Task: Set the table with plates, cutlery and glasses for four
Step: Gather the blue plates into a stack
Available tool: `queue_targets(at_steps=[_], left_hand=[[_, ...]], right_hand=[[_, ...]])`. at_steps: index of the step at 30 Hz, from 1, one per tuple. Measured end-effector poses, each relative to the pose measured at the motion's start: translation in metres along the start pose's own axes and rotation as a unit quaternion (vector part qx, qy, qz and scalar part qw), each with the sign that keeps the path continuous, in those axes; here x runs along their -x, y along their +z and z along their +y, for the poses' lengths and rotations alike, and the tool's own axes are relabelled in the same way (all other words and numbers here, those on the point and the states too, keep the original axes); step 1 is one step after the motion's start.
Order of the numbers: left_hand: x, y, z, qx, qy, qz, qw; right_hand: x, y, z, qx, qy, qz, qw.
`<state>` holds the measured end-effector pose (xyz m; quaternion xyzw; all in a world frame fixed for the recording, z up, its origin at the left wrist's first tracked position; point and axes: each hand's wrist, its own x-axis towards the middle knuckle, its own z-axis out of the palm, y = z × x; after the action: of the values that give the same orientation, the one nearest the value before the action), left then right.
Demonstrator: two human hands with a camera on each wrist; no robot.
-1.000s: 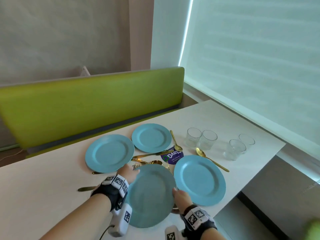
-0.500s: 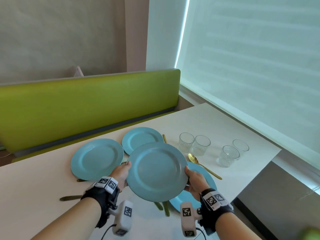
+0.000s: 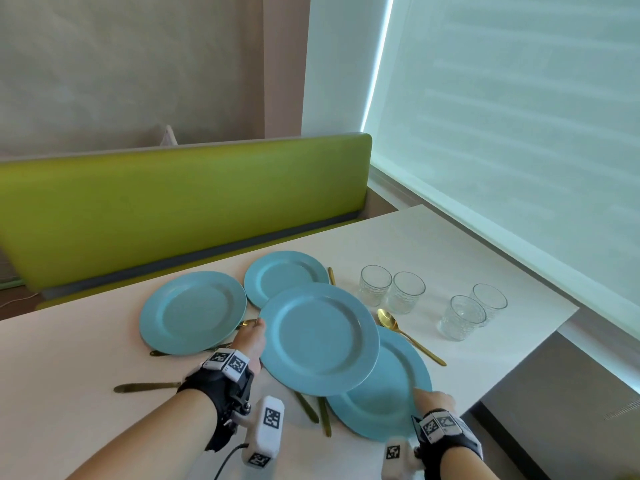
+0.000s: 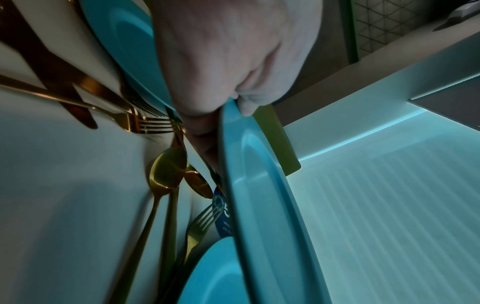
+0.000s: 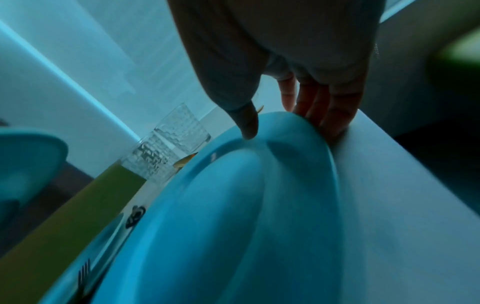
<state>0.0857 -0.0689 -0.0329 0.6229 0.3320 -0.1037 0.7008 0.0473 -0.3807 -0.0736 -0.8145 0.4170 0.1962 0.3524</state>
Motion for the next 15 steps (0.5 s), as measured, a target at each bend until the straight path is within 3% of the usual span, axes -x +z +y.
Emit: queue_targets(at_steps=[3, 9, 15], left_hand=[[-0.008, 0.002, -0.01, 0.013, 0.006, 0.019, 1.0], [-0.041, 0.008, -0.027, -0.017, 0.017, -0.004, 1.0], [0.009, 0.02, 0.005, -0.032, 0.03, -0.051, 0.998]], right_hand=[[0.003, -0.004, -0.003, -0.007, -0.024, -0.025, 0.999], [0.014, -0.026, -0.014, -0.109, -0.096, 0.018, 0.989], [0.059, -0.054, -0.035, -0.163, -0.141, 0.102, 0.971]])
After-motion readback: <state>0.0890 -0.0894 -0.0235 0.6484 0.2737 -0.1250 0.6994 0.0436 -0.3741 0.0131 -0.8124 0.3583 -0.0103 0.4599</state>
